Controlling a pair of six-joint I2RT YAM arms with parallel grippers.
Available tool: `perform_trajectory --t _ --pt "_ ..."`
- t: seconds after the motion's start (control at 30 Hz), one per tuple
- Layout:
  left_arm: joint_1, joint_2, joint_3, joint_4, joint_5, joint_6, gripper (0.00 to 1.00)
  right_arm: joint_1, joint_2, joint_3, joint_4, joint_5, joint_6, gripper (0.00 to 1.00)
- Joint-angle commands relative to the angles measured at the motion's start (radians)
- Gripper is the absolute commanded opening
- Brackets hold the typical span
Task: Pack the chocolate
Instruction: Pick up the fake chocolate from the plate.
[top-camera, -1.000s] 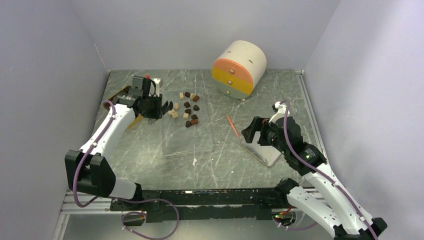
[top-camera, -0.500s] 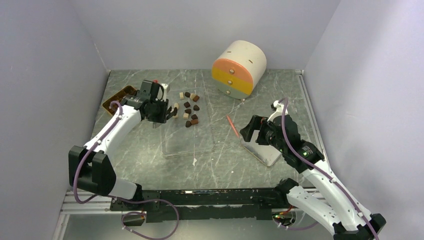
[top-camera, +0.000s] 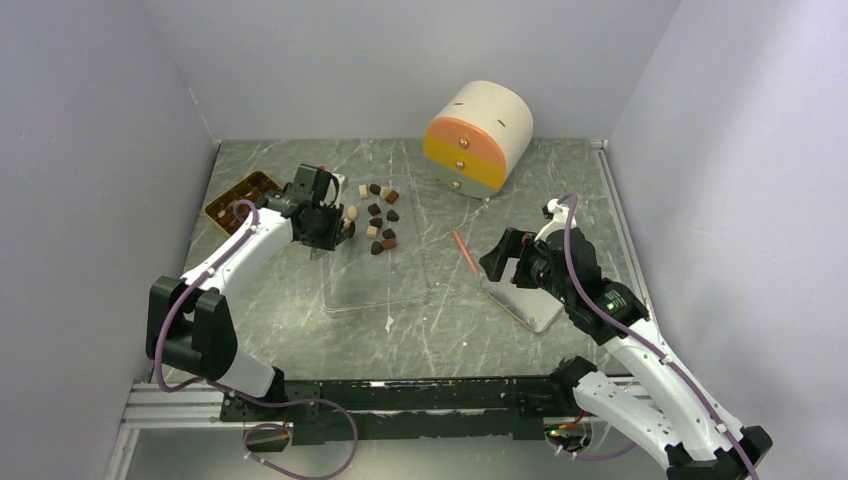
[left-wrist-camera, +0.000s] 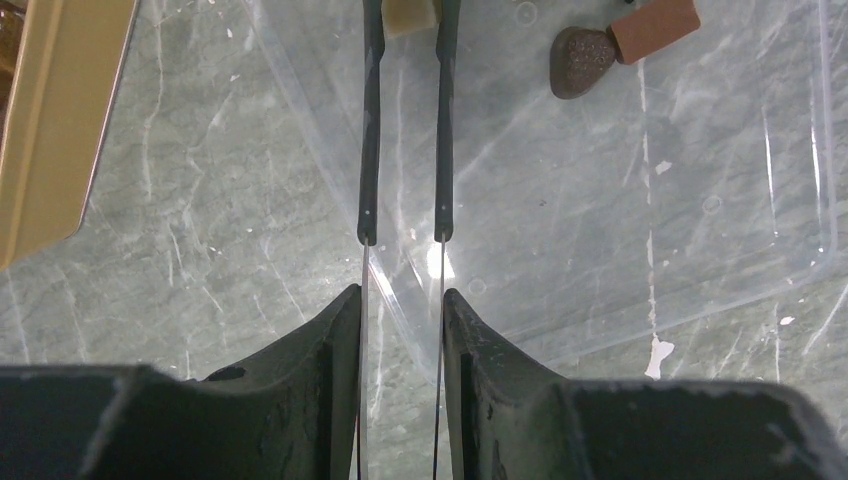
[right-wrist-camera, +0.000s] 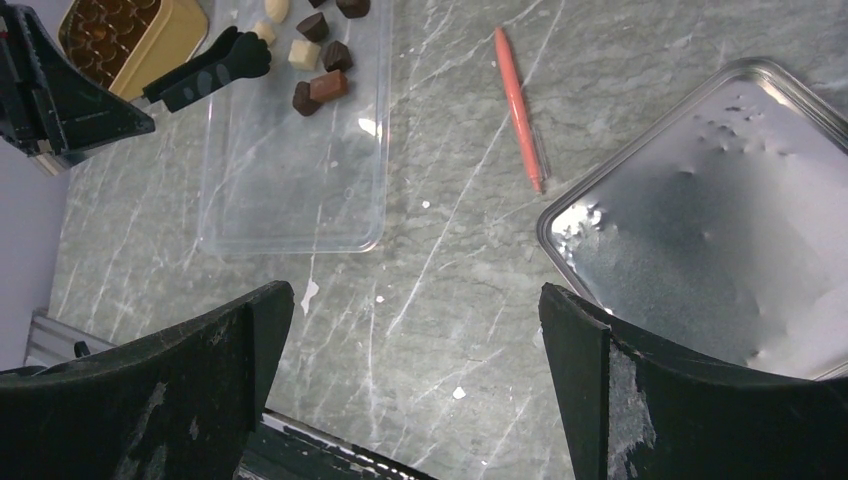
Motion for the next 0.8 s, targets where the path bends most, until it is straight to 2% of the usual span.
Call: perform_trajectory --t 0.0,0.5,0.77 --pt "-0.008 0.008 0.002 0.033 -0.039 0.012 0.36 0.003 -0.012 0.038 0.033 0.012 -0.006 0.99" --pt "-0.021 0.024 -0.001 0.040 -0.036 0.002 0.36 0.003 -0.032 0.030 0.020 0.033 -0.021 0.99" --pt "-0.025 -0.002 0.004 0.006 -0.067 -0.001 0.26 0.003 -0.043 0.033 0.009 0.038 -0.022 0.99"
